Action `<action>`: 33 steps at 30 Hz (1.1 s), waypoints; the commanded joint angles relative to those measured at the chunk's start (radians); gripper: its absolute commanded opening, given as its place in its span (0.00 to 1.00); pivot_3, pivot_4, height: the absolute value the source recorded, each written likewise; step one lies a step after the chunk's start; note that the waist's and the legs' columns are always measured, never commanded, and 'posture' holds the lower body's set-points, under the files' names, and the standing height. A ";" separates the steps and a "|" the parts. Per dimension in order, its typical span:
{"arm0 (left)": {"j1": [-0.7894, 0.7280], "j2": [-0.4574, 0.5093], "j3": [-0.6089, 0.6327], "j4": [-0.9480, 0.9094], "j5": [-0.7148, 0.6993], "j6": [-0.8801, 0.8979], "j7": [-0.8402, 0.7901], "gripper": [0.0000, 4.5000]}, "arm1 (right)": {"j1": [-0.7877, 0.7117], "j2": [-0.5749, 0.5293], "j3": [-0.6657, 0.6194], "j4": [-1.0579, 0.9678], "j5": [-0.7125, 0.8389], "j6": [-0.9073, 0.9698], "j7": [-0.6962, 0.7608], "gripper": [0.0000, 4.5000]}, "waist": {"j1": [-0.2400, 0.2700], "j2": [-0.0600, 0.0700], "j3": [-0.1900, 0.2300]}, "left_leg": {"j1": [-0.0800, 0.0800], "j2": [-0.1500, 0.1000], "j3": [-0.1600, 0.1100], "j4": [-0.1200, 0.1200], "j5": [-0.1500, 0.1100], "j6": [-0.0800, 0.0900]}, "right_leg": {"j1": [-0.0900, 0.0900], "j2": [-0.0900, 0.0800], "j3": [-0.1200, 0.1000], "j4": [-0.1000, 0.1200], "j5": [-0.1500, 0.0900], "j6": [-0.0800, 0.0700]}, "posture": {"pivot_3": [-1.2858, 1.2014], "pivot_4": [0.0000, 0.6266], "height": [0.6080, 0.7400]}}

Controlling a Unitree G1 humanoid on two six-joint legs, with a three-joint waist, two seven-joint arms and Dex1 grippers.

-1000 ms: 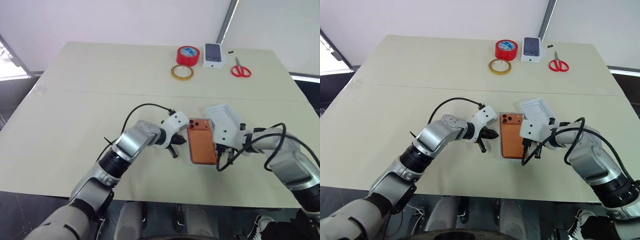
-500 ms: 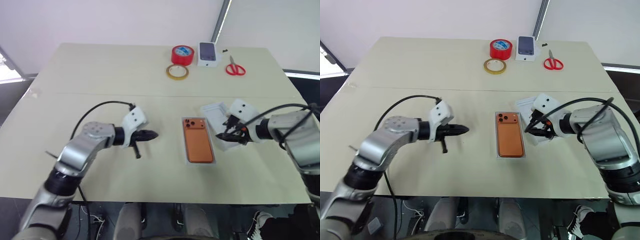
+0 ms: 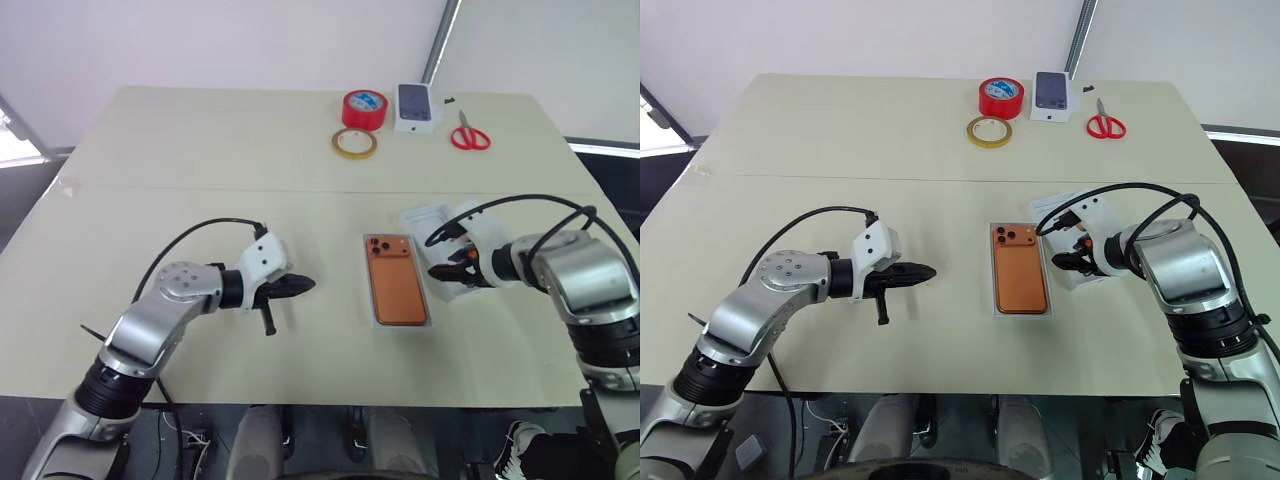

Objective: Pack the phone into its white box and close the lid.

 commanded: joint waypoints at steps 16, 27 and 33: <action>0.009 -0.004 0.009 -0.037 -0.009 -0.015 0.020 0.00 | -0.134 0.158 -0.121 0.029 0.066 0.197 -0.217 0.01 | -0.001 0.000 0.000 | 0.001 0.000 0.000 0.000 0.000 0.000 | 0.000 0.001 0.000 0.001 0.000 0.000 | 0.52 0.24 1.00; 0.008 -0.023 0.203 0.123 -0.025 -0.052 0.128 0.00 | -0.403 0.283 -0.461 0.292 0.753 0.204 -0.449 0.01 | -0.021 0.001 0.000 | 0.002 0.003 0.000 -0.003 0.000 0.000 | -0.001 0.004 0.000 0.002 0.001 0.002 | 0.52 0.24 1.00; -0.032 -0.037 0.202 0.171 -0.016 -0.078 0.135 0.00 | -0.266 0.351 -0.332 0.306 1.617 0.033 -1.131 0.01 | -0.020 0.001 0.000 | 0.001 0.003 0.001 -0.003 0.000 0.000 | -0.001 0.003 0.001 0.002 0.002 0.004 | 0.52 0.24 1.00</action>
